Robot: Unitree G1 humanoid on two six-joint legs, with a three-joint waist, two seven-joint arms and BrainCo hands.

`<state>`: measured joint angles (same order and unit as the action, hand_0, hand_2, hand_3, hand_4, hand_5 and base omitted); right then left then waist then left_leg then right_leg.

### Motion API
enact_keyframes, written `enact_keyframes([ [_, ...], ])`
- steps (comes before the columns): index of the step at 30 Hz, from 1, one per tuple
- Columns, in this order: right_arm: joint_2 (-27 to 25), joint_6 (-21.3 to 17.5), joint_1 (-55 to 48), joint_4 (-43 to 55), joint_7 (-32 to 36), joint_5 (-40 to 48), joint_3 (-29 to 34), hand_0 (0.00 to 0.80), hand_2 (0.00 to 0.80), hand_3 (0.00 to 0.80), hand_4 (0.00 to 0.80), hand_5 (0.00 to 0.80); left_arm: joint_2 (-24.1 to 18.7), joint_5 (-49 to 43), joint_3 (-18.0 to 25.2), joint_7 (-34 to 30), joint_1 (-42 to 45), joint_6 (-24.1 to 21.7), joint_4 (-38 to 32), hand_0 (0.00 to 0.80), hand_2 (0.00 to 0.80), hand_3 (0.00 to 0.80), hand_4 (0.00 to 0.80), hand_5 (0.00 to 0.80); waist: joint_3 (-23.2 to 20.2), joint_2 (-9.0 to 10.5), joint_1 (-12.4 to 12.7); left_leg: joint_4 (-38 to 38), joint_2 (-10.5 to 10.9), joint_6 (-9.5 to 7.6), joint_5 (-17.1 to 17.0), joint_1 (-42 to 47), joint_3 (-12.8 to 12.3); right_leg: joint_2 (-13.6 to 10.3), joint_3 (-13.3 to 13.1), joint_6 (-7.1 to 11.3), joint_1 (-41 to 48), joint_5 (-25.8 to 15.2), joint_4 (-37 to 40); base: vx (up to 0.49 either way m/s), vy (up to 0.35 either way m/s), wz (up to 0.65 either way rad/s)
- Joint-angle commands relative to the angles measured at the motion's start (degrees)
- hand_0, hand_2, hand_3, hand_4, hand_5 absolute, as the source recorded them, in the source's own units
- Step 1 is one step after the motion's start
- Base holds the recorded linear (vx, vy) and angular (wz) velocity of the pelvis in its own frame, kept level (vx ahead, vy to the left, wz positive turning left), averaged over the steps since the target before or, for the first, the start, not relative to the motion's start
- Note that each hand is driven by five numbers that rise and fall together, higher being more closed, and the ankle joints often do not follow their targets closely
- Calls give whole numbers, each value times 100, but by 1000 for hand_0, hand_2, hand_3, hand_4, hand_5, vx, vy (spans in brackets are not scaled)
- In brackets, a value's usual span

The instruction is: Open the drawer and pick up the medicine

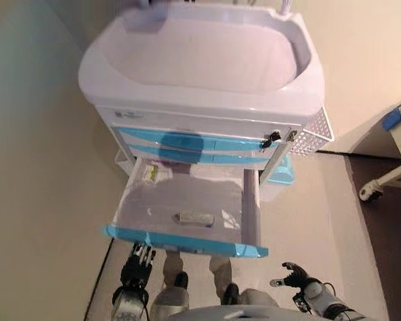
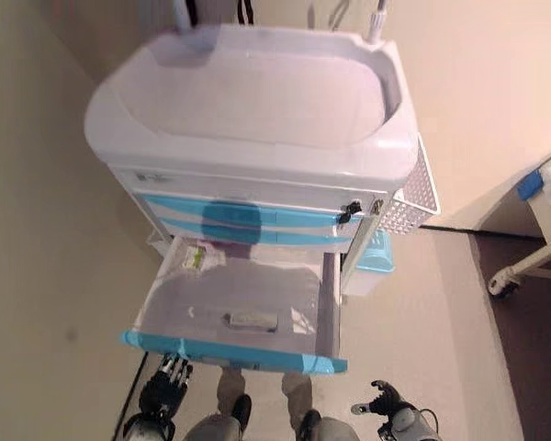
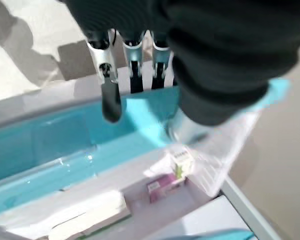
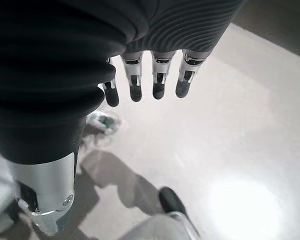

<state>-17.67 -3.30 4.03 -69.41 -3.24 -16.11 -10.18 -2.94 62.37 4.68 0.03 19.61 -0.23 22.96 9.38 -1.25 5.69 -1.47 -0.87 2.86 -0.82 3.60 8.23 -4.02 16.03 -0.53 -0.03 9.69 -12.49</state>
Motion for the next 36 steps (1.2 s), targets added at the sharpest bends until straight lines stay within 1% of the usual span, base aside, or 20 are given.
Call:
enact_keyframes([
  [1, -337, 13, -78, -473, -102, 258, -329, 0, 0, 0, 0, 0, -939, -295, 1225, -235, -2, -817, -211, 0, 0, 0, 0, 0, -786, 26, 108, 162, 649, -524, 63, -304, -142, -200, -233, 432, 258, -461, 427, 29, -16, 5],
  [2, -337, 13, -77, -473, -102, 258, -328, 0, 0, 0, 0, 0, -941, -295, 1226, -237, -6, -818, -207, 0, 0, 0, 0, 0, -784, 27, 109, 162, 649, -524, 63, -303, -143, -200, -233, 432, 259, -460, 427, 0, 0, 0],
  [3, -362, 8, -57, -459, -105, 288, -335, 0, 0, 0, 0, 0, -1002, -472, 1178, -216, -65, -785, 69, 0, 0, 0, 0, 0, -781, 19, 77, 159, 635, -520, 67, -298, -163, -187, -261, 427, 254, -456, 426, 0, 0, 0],
  [5, -371, 5, -54, -455, -112, 306, -333, 0, 0, 0, 0, 0, -1024, -589, 1140, -193, -79, -772, 206, 0, 0, 0, 0, 0, -784, 17, 63, 153, 630, -519, 70, -299, -179, -180, -283, 426, 245, -459, 432, 0, 0, 0],
  [6, -388, 1, -36, -458, -121, 325, -344, 0, 0, 0, 0, 0, -1100, -834, 1110, -156, -131, -736, 530, 0, 0, 0, 0, 0, -793, 12, 34, 147, 621, -517, 71, -304, -202, -162, -305, 426, 231, -464, 442, 0, 0, 0],
  [7, -388, 1, -35, -458, -121, 325, -343, 0, 0, 0, 0, 0, -1101, -834, 1110, -158, -134, -738, 534, 0, 0, 0, 0, 0, -792, 13, 35, 147, 621, -517, 72, -304, -203, -162, -307, 426, 231, -464, 442, 0, 0, 0],
  [8, -400, 0, -24, -456, -130, 331, -349, 0, 0, 0, 0, 0, -1124, -930, 1090, -178, -137, -711, 712, 0, 0, 0, 0, 0, -788, 7, 12, 141, 612, -517, 76, -300, -225, -158, -329, 429, 222, -470, 447, 0, 0, 0],
  [10, -425, -16, -8, -461, -130, 332, -388, 0, 0, 0, 0, 0, -1263, -1368, 1030, -185, -206, -639, 1292, 0, 0, 0, 0, 0, -801, -4, -46, 121, 599, -514, 84, -286, -273, -139, -389, 428, 213, -478, 472, 11, 6, -2],
  [12, -431, -15, 3, -468, -128, 340, -399, 0, 0, 0, 0, 0, -1294, -1454, 1019, -175, -259, -627, 1475, 0, 0, 0, 0, 0, -802, -9, -55, 113, 594, -513, 85, -281, -291, -133, -409, 429, 202, -484, 472, 11, 11, -8],
  [13, -445, -14, 15, -478, -132, 349, -409, 0, 0, 0, 0, 0, -1351, -1686, 970, -178, -313, -566, 1822, 0, 0, 0, 0, 0, -806, -15, -83, 99, 589, -509, 84, -272, -309, -125, -443, 432, 200, -491, 491, 12, 15, -11],
  [14, -451, -21, 18, -477, -125, 366, -412, 0, 0, 0, 0, 0, -1382, -1791, 942, -180, -321, -573, 1923, 0, 0, 0, 0, 0, -807, -15, -105, 87, 582, -509, 85, -265, -323, -123, -456, 432, 195, -497, 500, 24, 29, -17],
  [15, -473, -31, 19, -457, -111, 391, -424, 0, 0, 0, 0, 0, -1447, -2055, 919, -201, -407, -509, 2389, 0, 0, 0, 0, 0, -820, -21, -148, 56, 572, -508, 86, -254, -356, -116, -499, 436, 183, -502, 517, 17, 19, -14],
  [16, -473, -30, 20, -457, -110, 391, -423, 0, 0, 0, 0, 0, -1448, -2056, 918, -204, -412, -512, 2397, 0, 0, 0, 0, 0, -818, -21, -145, 55, 571, -508, 86, -253, -358, -115, -502, 436, 183, -502, 517, 26, 27, -16],
  [17, -471, -31, 15, -469, -115, 405, -441, 0, 0, 0, 0, 0, -1472, -2251, 901, -201, -489, -474, 2727, 0, 0, 0, 0, 0, -820, -26, -178, 23, 566, -510, 86, -237, -391, -106, -537, 437, 170, -507, 524, 15, 12, -10],
  [18, -471, -31, 16, -469, -115, 405, -441, 0, 0, 0, 0, 0, -1473, -2251, 901, -202, -492, -476, 2731, 0, 0, 0, 0, 0, -819, -27, -176, 22, 565, -510, 86, -236, -393, -106, -539, 437, 169, -507, 524, 21, 35, -6],
  [19, -472, -38, 30, -493, -109, 422, -448, 0, 0, 0, 0, 0, -1528, -2574, 904, -176, -629, -441, 3296, 0, 0, 0, 0, 0, -822, -29, -213, -12, 558, -506, 79, -230, -424, -102, -579, 440, 167, -518, 555, 0, 0, 0],
  [21, -473, -39, 29, -498, -104, 424, -460, 0, 0, 0, 0, 0, -1541, -2702, 882, -187, -669, -450, 3413, 0, 0, 0, 0, 0, -821, -30, -228, -32, 555, -507, 78, -223, -437, -97, -604, 439, 155, -523, 561, 8, 32, -4],
  [22, -490, -44, 31, -505, -109, 430, -474, 0, 0, 0, 0, 0, -1575, -2865, 886, -176, -803, -429, 3743, 0, 0, 0, 0, 0, -815, -28, -265, -77, 547, -508, 68, -214, -455, -94, -635, 442, 127, -534, 565, 7, 33, -7],
  [30, -519, -59, 30, -552, -87, 479, -451, 0, 0, 0, 0, 0, -1630, -3291, 843, -192, -1053, -427, 4337, 0, 0, 0, 0, 0, -762, -14, -334, -179, 555, -521, 46, -210, -503, -86, -718, 457, 63, -598, 624, 6, 30, -7],
  [36, -524, -88, 19, -528, -116, 543, -396, 0, 0, 0, 0, 0, -1692, -3817, 831, -193, -1063, -394, 4761, 0, 0, 0, 0, 0, -775, -1, -337, -240, 538, -511, 36, -218, -584, -67, -808, 486, 57, -716, 825, 13, 15, -7],
])
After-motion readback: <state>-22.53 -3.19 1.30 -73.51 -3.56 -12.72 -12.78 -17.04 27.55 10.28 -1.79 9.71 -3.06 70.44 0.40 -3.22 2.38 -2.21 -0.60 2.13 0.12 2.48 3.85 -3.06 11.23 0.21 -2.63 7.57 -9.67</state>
